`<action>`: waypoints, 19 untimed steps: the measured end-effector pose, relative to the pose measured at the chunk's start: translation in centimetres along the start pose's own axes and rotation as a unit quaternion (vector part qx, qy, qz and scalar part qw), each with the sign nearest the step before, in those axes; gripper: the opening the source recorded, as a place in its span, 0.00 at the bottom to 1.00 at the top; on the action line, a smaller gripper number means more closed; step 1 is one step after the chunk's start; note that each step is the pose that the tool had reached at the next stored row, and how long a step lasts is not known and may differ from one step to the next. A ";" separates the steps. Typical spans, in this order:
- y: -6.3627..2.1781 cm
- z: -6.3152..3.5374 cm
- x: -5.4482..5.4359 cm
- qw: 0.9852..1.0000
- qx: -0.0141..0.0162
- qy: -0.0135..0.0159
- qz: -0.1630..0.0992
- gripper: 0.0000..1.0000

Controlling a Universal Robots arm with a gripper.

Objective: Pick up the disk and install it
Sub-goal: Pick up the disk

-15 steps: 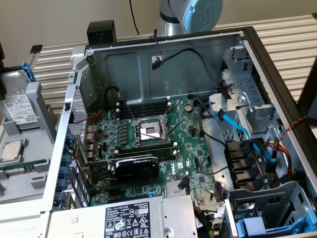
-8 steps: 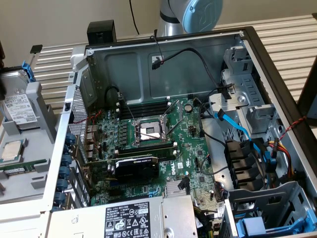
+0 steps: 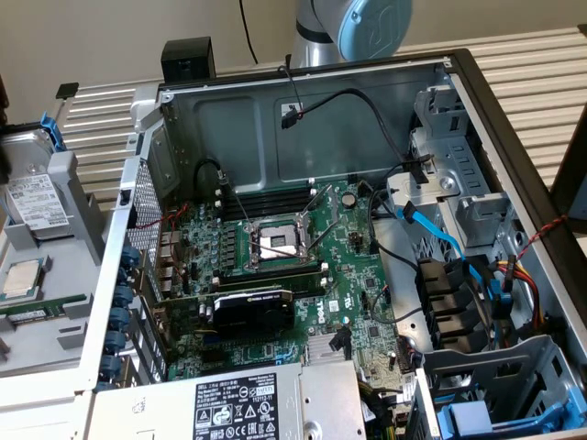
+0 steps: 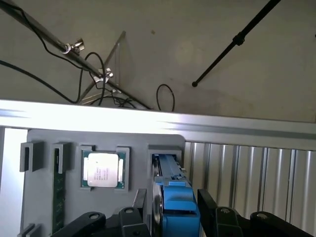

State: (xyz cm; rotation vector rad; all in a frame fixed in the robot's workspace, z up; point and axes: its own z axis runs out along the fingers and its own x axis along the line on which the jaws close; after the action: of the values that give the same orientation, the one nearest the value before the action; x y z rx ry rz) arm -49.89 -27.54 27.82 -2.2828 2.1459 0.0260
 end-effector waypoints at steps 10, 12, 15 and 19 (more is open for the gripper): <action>0.02 -0.01 -0.1 1.000 0.001 0.001 0.002 0.53; 0.03 0.00 -0.1 1.000 0.001 0.001 0.002 0.53; 0.03 0.00 -0.1 1.000 0.001 0.002 0.003 0.53; 0.04 0.00 -0.1 1.000 0.002 0.004 0.004 0.53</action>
State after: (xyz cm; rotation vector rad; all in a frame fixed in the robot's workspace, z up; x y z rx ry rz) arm -49.94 -27.40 27.83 -2.2756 2.1572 0.0122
